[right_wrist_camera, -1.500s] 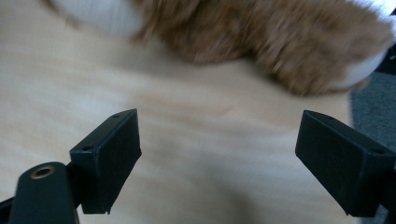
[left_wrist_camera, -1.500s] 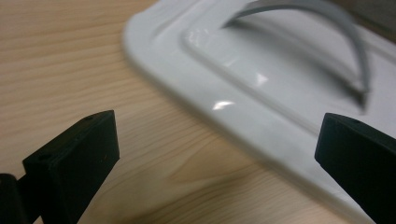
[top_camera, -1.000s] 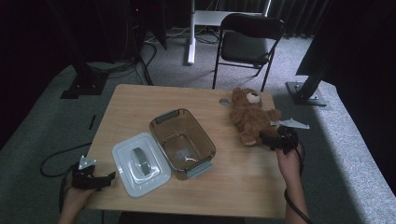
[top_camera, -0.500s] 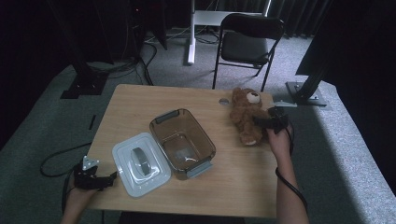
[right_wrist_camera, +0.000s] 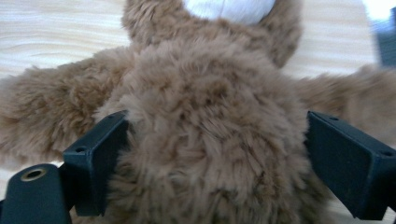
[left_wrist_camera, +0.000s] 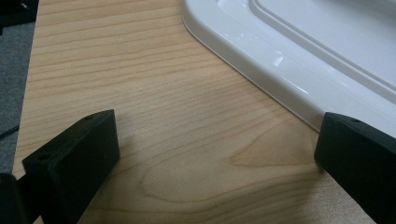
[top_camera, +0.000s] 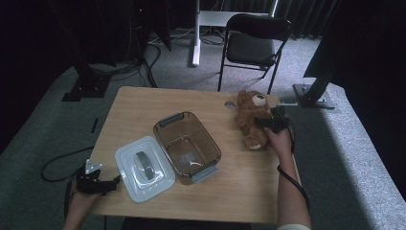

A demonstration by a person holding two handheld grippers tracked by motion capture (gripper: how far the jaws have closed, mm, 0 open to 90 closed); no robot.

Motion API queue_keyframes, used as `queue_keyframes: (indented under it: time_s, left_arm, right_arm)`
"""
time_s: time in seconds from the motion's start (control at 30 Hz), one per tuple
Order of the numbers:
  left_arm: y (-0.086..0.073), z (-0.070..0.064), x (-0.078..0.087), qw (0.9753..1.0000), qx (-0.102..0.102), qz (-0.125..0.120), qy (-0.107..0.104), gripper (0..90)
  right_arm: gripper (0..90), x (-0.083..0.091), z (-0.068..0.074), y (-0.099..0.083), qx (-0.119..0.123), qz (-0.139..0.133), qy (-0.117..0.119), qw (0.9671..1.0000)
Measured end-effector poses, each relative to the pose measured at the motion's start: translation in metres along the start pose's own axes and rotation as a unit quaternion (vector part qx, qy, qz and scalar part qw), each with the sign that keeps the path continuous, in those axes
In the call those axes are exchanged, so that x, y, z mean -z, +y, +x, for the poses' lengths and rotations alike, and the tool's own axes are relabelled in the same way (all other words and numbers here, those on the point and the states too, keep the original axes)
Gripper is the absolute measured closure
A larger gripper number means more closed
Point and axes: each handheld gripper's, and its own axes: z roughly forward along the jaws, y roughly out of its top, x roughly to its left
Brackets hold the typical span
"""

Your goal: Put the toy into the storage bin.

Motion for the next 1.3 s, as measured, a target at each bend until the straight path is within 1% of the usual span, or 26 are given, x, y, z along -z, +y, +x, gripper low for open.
queue_keyframes:
  time_s: [0.03, 0.07, 0.13, 0.3, 0.37, 0.5, 0.57, 0.6, 0.67, 0.7, 0.73, 0.8, 0.83, 0.87, 0.9, 0.93, 0.97, 1.0, 1.13, 1.3]
  left_arm:
    - [0.000, 0.000, 0.000, 1.0000, 0.000, 0.000, 0.000, 0.6]
    - [0.000, 0.000, 0.000, 1.0000, 0.000, 0.000, 0.000, 0.5]
    - [0.000, 0.000, 0.000, 1.0000, 0.000, 0.000, 0.000, 0.5]
    - [0.000, 0.000, 0.000, 1.0000, 0.000, 0.000, 0.000, 0.6]
    - [0.000, 0.000, 0.000, 1.0000, 0.000, 0.000, -0.001, 0.6]
    - [0.000, 0.000, 0.000, 1.0000, -0.001, 0.000, -0.001, 0.6]
    - [0.000, 0.000, 0.000, 1.0000, -0.001, 0.000, -0.001, 0.6]
    - [0.000, 0.000, 0.000, 1.0000, -0.001, 0.000, -0.001, 0.6]
    - [0.000, 0.000, 0.000, 1.0000, -0.001, 0.000, -0.001, 0.6]
    - [0.000, 0.000, 0.000, 1.0000, -0.001, 0.000, -0.001, 0.6]
    - [0.000, 0.000, 0.000, 1.0000, -0.001, 0.000, -0.001, 0.6]
    - [0.000, 0.000, 0.000, 1.0000, -0.001, -0.001, -0.001, 0.6]
    - [0.000, 0.000, 0.000, 1.0000, -0.001, -0.001, -0.001, 0.6]
    - [0.000, 0.000, 0.000, 1.0000, -0.001, -0.001, -0.001, 0.6]
    - [0.000, 0.000, 0.000, 1.0000, -0.001, -0.001, -0.001, 0.6]
    - [0.000, 0.000, 0.000, 1.0000, -0.001, -0.001, -0.001, 0.6]
    - [0.000, 0.000, 0.000, 1.0000, -0.001, -0.001, -0.001, 0.6]
    - [0.000, 0.000, -0.001, 1.0000, -0.001, -0.001, -0.001, 0.6]
    - [0.001, 0.000, -0.001, 1.0000, 0.000, -0.001, -0.001, 0.5]
    - [0.000, -0.001, -0.001, 1.0000, 0.000, -0.001, 0.000, 0.6]
  right_arm:
    - [10.4, -0.002, 0.001, -0.002, 0.008, -0.001, 0.005, 1.0000]
    - [10.4, -0.004, 0.001, -0.003, 0.011, 0.000, 0.008, 0.9999]
    - [10.3, -0.007, 0.003, -0.006, 0.018, 0.006, 0.009, 0.9998]
    - [10.3, -0.013, 0.006, -0.009, 0.017, 0.011, 0.013, 0.9997]
    - [10.4, -0.015, 0.006, -0.010, 0.016, 0.013, 0.009, 0.9998]
    - [11.2, -0.019, 0.008, -0.013, 0.020, 0.020, 0.001, 0.9996]
    - [13.5, -0.019, 0.010, -0.014, 0.021, 0.021, -0.002, 0.9996]
    - [14.8, -0.019, 0.011, -0.014, 0.022, 0.021, -0.004, 0.9995]
    - [20.9, -0.018, 0.012, -0.014, 0.022, 0.025, -0.003, 0.9994]
    - [20.9, -0.018, 0.012, -0.014, 0.022, 0.025, -0.003, 0.9994]
    - [23.7, -0.018, 0.012, -0.014, 0.023, 0.028, -0.002, 0.9994]
    - [37.2, -0.014, 0.012, -0.012, 0.027, 0.036, -0.002, 0.9990]
    - [40.7, -0.013, 0.013, -0.011, 0.028, 0.038, -0.004, 0.9989]
    - [40.7, -0.013, 0.013, -0.011, 0.028, 0.038, -0.004, 0.9989]
    - [47.5, -0.010, 0.014, -0.010, 0.031, 0.037, -0.002, 0.9988]
    - [47.5, -0.010, 0.014, -0.010, 0.031, 0.037, -0.002, 0.9988]
    - [50.9, -0.009, 0.014, -0.010, 0.031, 0.033, -0.003, 0.9989]
    - [55.6, -0.005, 0.013, -0.009, 0.021, 0.024, -0.002, 0.9995]
    - [60.5, 0.005, 0.016, -0.006, 0.020, 0.019, -0.004, 0.9996]
    - [60.8, 0.019, 0.021, -0.004, 0.039, 0.021, -0.005, 0.9990]
